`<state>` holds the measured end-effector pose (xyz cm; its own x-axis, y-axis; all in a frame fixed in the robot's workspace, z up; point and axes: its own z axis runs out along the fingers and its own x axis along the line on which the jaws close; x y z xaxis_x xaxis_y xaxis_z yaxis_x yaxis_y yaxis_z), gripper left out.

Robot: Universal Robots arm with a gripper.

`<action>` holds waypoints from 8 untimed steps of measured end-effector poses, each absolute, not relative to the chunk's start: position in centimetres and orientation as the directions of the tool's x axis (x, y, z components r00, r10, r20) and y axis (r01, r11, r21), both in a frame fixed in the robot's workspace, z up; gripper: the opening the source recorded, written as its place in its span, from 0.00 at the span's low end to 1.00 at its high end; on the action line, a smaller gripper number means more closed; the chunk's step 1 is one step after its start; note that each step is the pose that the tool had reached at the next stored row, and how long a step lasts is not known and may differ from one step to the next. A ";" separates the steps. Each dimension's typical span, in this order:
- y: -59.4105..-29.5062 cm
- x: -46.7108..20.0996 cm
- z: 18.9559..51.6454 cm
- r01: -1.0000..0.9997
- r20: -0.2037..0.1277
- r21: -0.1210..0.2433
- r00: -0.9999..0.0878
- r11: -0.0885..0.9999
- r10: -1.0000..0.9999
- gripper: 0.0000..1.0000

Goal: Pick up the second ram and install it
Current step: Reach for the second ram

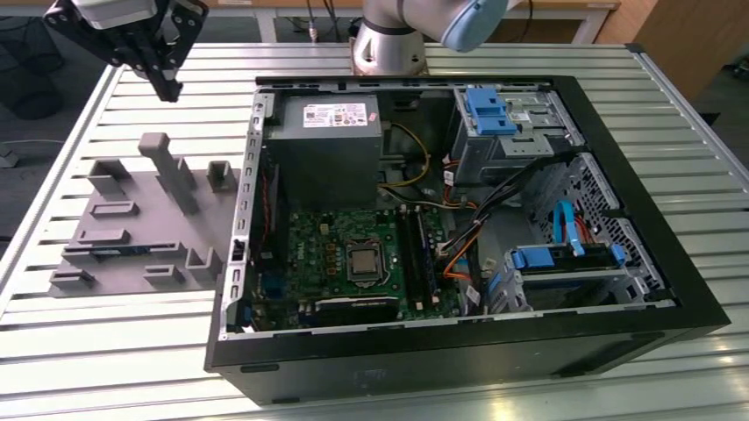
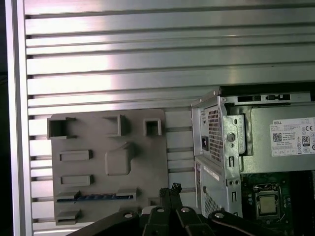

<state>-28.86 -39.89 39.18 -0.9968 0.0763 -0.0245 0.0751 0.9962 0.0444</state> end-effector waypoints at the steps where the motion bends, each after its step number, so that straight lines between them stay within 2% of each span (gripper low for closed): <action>1: -39.9 -29.0 39.2 0.075 -0.024 0.044 -0.997 0.996 0.076 0.11; 8: -39.9 -29.7 39.2 0.075 -0.024 0.044 -0.997 0.996 0.076 0.11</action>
<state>-29.70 -39.89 39.18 -0.9968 0.0763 -0.0245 0.0751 0.9962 0.0444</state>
